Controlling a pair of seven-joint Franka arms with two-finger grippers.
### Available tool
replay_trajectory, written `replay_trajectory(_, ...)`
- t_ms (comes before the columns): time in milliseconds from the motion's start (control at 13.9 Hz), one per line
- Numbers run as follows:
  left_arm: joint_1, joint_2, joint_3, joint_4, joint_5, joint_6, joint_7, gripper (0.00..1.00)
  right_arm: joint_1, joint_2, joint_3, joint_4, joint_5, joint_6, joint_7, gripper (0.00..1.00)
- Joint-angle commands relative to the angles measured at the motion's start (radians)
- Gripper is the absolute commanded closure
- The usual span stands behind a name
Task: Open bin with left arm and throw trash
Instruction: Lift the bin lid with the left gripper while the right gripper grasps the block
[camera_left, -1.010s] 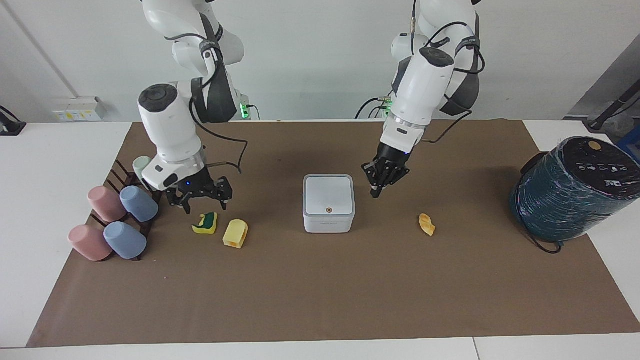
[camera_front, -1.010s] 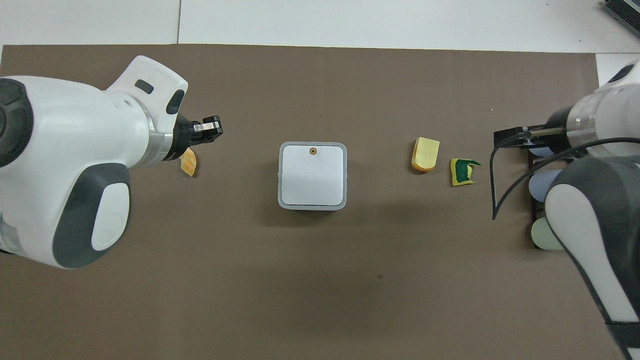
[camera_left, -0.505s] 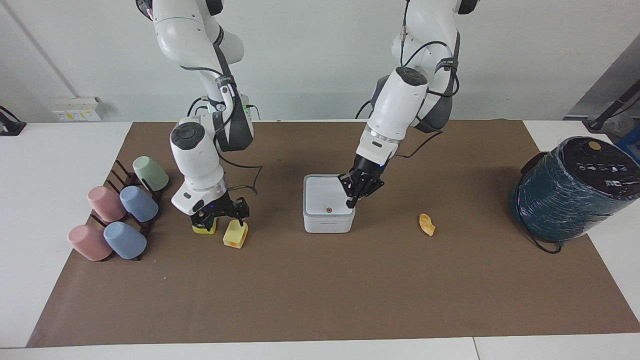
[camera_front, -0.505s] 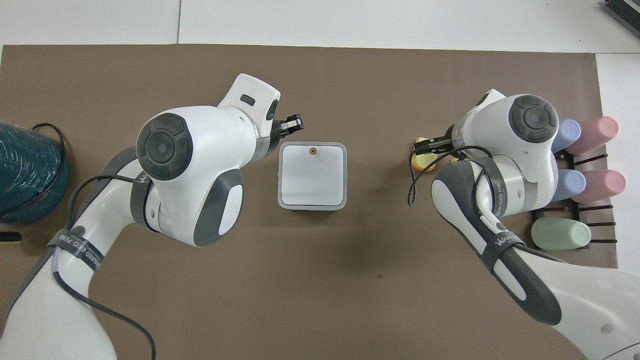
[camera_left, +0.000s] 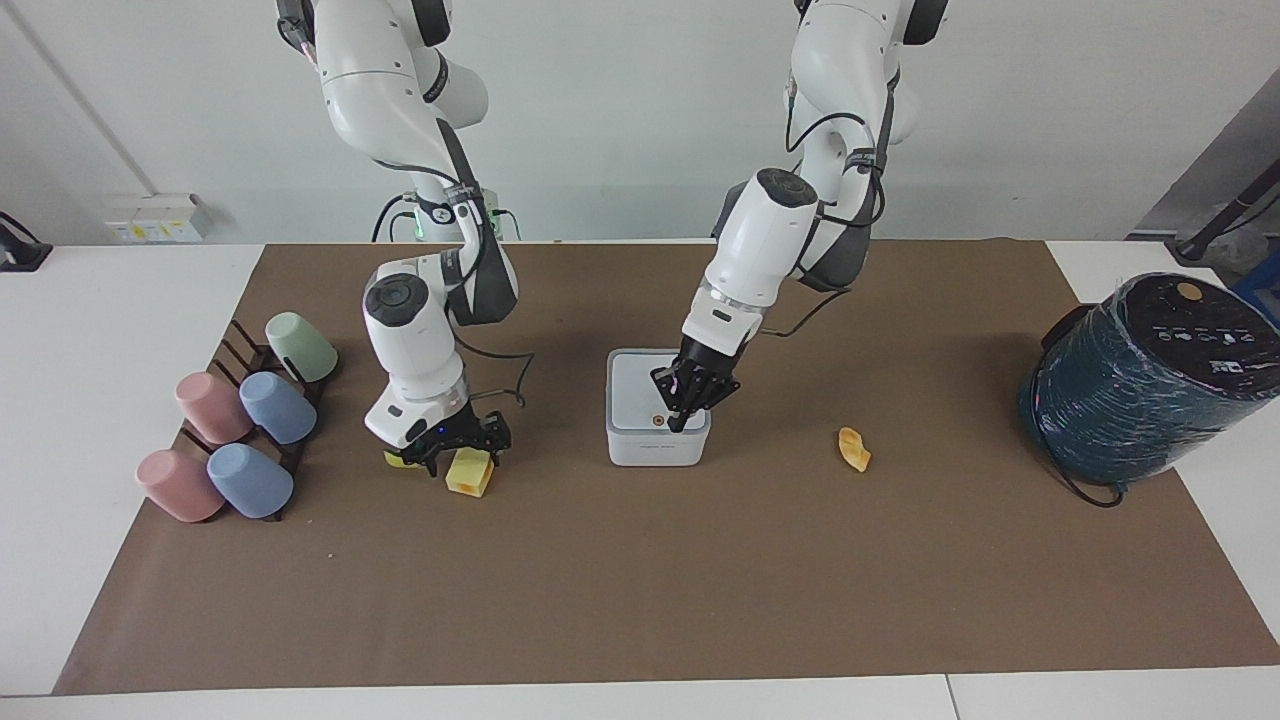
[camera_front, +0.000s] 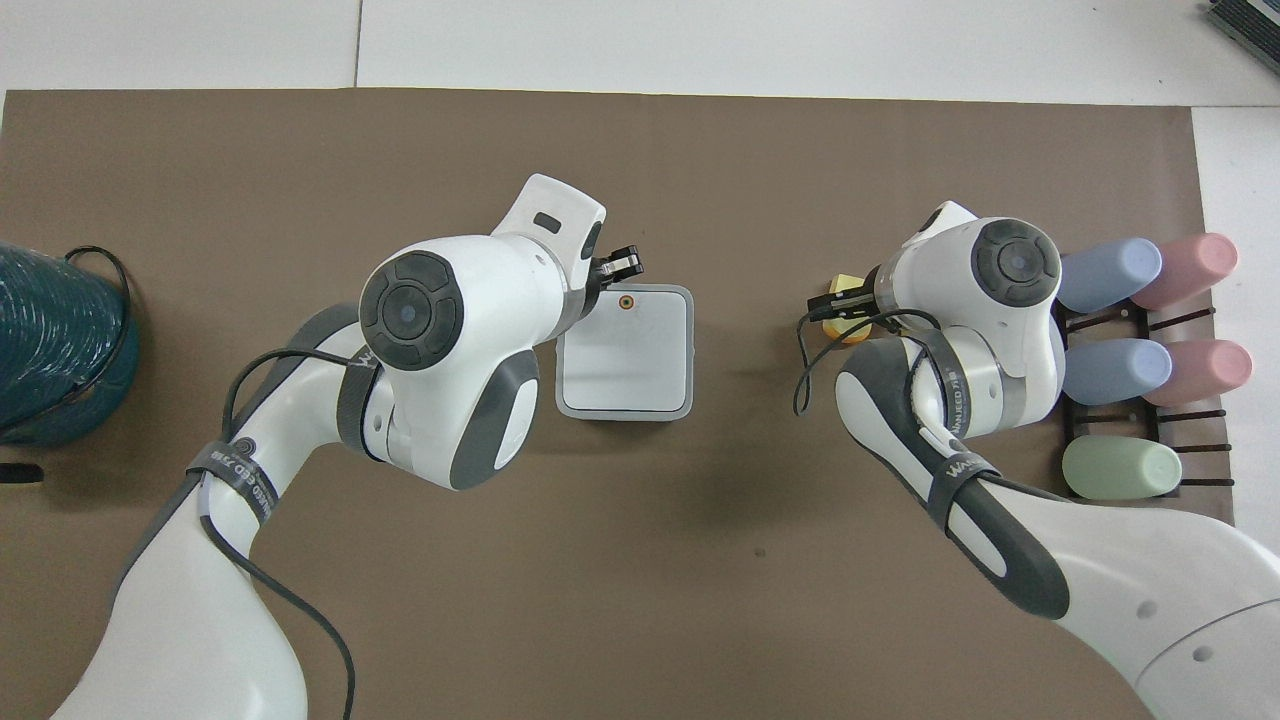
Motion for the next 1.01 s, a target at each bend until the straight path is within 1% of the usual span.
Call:
replay_trajectory(0, -0.019, 0.012, 0.016, -0.004, -0.017, 0.021, -0.005, 1.0, 0.001, 0.001, 0.008, -0.005, 0.022, 0.012, -0.007, 0.49)
replay_trajectory(72, -0.021, 0.015, 0.016, -0.004, -0.017, 0.021, -0.007, 1.0, 0.0, 0.001, 0.008, -0.003, 0.022, 0.002, -0.007, 0.87)
replay_trajectory(144, -0.029, 0.023, 0.016, -0.004, -0.017, 0.021, -0.007, 1.0, 0.0, 0.001, 0.008, 0.003, 0.023, -0.011, -0.006, 1.0)
replay_trajectory(361, -0.033, 0.044, 0.016, -0.006, -0.017, 0.023, -0.005, 1.0, -0.002, -0.005, 0.008, 0.015, 0.025, -0.038, 0.0, 1.0)
replay_trajectory(577, -0.035, 0.046, 0.016, -0.018, -0.017, 0.021, -0.004, 1.0, -0.003, -0.027, 0.008, 0.07, 0.04, -0.123, 0.002, 1.0)
replay_trajectory(722, -0.047, 0.043, 0.016, -0.035, -0.016, 0.02, -0.004, 0.99, -0.008, -0.068, 0.008, 0.099, 0.084, -0.191, 0.003, 1.0)
replay_trajectory(938, -0.036, 0.037, 0.019, 0.0, -0.016, -0.002, -0.001, 0.98, -0.013, -0.145, 0.003, 0.124, 0.147, -0.289, 0.009, 1.0)
